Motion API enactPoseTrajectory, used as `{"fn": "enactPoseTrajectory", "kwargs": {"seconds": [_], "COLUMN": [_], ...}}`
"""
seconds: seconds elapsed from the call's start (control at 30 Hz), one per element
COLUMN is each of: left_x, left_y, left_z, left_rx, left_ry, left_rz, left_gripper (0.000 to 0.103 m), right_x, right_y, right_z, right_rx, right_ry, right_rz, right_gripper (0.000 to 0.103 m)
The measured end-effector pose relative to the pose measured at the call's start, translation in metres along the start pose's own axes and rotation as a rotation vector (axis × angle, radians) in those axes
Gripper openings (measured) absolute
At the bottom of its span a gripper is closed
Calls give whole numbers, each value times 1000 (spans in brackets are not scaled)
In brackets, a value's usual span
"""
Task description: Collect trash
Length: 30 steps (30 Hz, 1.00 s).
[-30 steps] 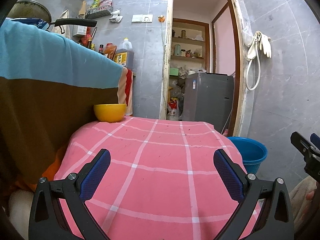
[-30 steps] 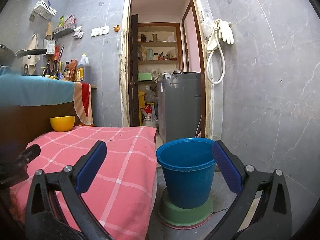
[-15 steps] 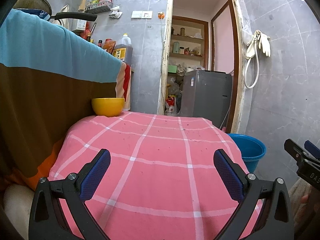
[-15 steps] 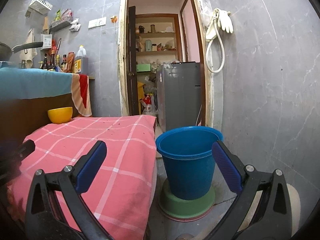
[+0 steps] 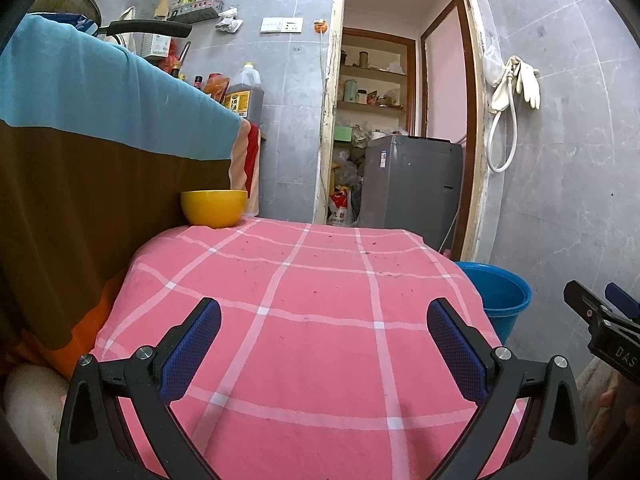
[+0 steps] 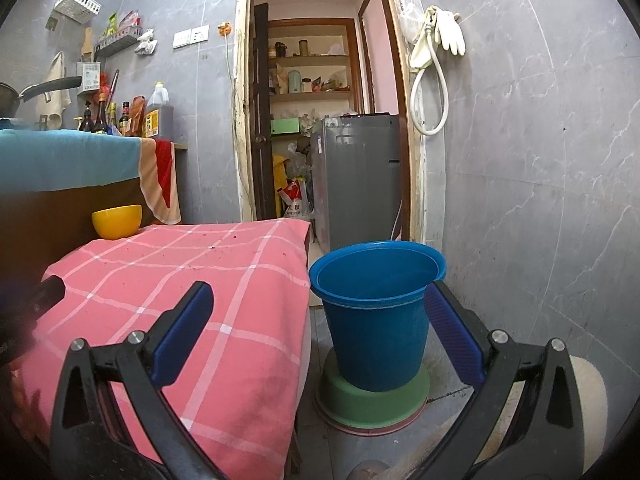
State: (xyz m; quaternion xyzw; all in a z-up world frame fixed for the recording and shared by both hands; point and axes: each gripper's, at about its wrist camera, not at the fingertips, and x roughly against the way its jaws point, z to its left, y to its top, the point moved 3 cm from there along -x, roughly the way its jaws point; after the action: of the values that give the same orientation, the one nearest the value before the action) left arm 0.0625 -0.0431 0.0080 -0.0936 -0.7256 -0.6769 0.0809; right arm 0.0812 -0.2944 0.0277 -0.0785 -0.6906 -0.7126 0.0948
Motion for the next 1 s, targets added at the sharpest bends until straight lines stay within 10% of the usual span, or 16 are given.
{"fn": "enactPoseTrajectory", "kwargs": {"seconds": [1.0], "left_x": [-2], "left_y": [0], "left_z": [4], "left_rx": [1], "left_ry": [-5], "left_rz": [-1], "left_gripper": [101], "right_x": [0], "right_y": [1], "right_z": [-1], "right_rx": [-5], "right_ry": [-3], "right_rz": [-2], "right_gripper": [103]}}
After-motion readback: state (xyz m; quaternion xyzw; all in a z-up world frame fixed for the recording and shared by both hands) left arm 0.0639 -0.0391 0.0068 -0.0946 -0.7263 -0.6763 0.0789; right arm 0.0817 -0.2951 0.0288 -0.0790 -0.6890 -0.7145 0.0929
